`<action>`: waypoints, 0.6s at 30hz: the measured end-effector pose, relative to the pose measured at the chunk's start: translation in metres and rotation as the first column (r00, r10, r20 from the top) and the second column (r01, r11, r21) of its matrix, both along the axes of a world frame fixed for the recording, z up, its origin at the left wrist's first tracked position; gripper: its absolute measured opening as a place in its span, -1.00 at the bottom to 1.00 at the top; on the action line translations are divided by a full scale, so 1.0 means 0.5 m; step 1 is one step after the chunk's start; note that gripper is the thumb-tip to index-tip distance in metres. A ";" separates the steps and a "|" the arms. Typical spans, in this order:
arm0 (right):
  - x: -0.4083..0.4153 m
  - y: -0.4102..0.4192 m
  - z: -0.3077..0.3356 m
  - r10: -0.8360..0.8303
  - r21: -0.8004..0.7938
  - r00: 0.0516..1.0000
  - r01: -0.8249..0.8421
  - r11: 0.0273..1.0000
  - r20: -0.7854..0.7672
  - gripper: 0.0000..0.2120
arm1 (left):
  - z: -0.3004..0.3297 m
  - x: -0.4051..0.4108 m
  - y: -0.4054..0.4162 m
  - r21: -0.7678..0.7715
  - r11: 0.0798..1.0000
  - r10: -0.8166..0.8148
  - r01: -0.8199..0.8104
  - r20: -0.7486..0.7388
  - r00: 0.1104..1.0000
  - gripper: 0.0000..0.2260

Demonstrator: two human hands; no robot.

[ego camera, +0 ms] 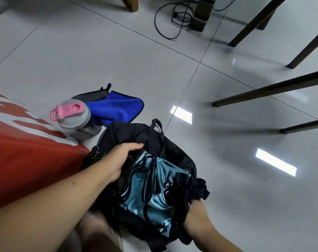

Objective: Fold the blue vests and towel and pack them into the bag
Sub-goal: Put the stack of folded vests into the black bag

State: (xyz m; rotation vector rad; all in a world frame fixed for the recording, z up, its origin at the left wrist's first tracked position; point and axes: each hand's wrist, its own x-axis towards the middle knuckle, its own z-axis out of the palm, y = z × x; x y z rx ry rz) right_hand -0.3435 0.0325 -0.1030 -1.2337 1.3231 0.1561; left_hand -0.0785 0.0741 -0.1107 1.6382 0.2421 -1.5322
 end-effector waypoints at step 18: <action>-0.010 0.015 -0.048 0.455 -0.196 0.860 -0.500 0.844 -0.232 -0.68 | 0.015 0.003 -0.087 0.897 -0.027 -0.643 0.441 0.322 -0.695 -0.62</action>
